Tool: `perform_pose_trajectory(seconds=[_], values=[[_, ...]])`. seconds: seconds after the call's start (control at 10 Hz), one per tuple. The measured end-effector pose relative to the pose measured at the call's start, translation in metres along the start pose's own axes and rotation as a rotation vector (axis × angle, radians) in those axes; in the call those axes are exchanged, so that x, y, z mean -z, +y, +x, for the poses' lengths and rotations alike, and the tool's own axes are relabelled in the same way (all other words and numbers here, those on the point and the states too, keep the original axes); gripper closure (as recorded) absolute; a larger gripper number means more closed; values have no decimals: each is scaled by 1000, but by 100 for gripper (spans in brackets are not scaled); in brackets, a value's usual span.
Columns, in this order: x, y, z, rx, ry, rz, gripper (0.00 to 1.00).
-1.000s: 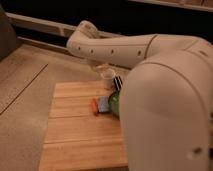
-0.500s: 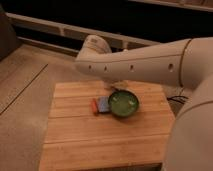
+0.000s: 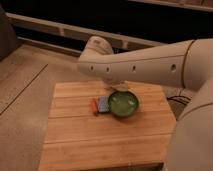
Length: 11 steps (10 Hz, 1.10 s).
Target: Place the bottle in the ceramic bowl
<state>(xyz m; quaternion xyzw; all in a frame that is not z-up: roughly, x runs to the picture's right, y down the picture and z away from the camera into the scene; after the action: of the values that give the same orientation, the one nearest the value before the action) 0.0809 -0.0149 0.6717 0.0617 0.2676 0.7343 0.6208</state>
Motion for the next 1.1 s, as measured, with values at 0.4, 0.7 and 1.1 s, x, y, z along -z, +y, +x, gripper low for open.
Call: perform_pose_trajectory(seconds=[0.4, 0.7, 1.1], values=[[-1, 1, 0, -3, 3, -7, 100], [-4, 5, 0, -7, 10, -28, 100], [-40, 19, -19, -92, 64, -221, 100]])
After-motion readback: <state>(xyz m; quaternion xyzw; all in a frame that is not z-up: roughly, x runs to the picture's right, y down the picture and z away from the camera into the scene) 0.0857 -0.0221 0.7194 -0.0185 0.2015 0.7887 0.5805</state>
